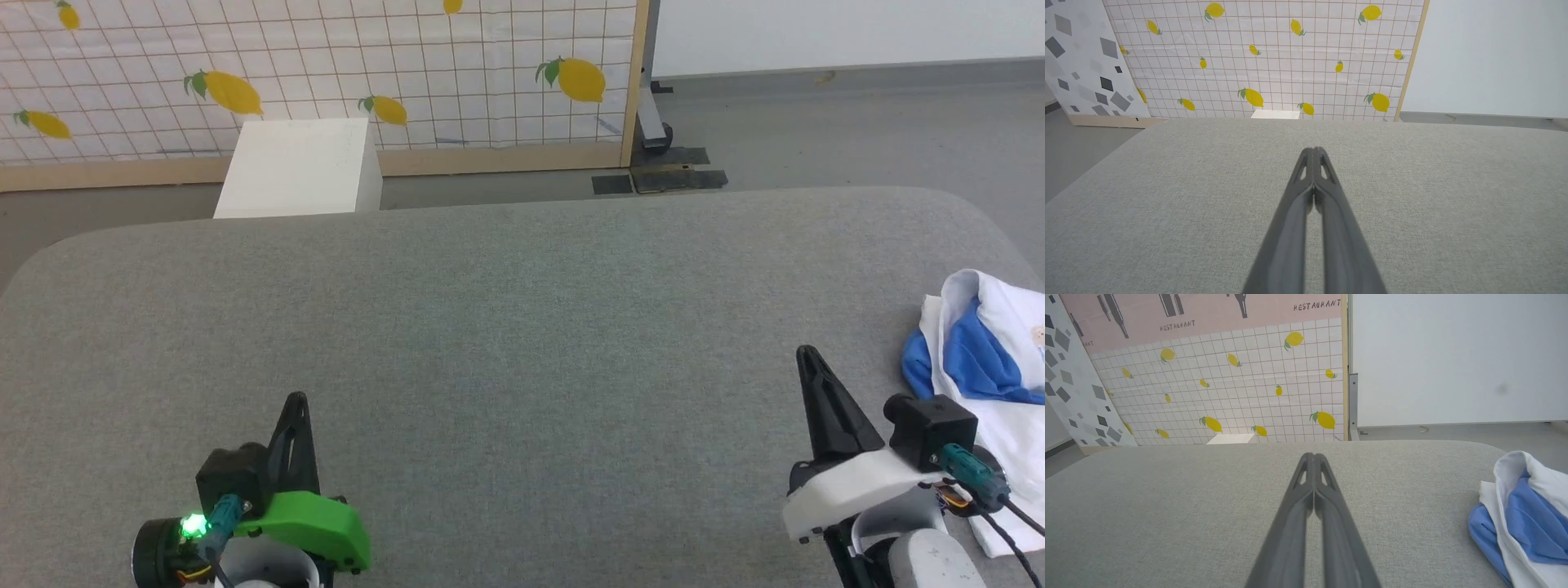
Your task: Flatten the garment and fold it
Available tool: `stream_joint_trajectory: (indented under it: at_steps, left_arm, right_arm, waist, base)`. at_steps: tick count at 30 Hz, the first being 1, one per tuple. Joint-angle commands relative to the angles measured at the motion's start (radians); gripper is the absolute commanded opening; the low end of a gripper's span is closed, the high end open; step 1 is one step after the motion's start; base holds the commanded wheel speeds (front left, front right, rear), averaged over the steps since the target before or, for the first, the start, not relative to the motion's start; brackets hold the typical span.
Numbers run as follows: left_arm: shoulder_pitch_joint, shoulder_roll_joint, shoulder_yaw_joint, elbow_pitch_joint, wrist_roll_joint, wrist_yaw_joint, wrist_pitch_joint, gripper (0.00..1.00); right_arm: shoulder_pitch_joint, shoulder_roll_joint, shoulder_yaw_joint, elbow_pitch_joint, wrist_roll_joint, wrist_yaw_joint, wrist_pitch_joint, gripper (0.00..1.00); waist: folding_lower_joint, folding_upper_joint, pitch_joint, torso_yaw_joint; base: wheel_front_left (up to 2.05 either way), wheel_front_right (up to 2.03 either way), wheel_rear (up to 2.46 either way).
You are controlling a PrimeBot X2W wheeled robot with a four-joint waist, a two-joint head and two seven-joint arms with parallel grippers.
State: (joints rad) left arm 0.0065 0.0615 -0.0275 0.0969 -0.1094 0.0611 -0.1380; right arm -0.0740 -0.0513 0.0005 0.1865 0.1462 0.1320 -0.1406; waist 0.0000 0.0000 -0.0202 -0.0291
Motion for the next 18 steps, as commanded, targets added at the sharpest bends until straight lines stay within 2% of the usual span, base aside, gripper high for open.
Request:
stream_joint_trajectory:
  at_steps: [1, 18]
  left_arm:
    - [-0.003, -0.004, 0.003, -0.006, 0.010, -0.008, 0.004, 0.00]
    - [-0.004, -0.006, 0.009, -0.029, 0.035, -0.022, 0.037, 0.00]
  right_arm:
    - [0.019, 0.000, 0.000, -0.012, -0.013, -0.001, 0.006, 0.00]
    - [0.032, 0.001, 0.000, -0.056, -0.047, -0.001, 0.040, 0.00]
  waist:
    - [0.0000, 0.0000, 0.000, 0.001]
    - [0.0000, 0.0000, 0.005, 0.008]
  base:
    - [0.00, 0.00, 0.00]
    - [0.00, 0.00, 0.00]
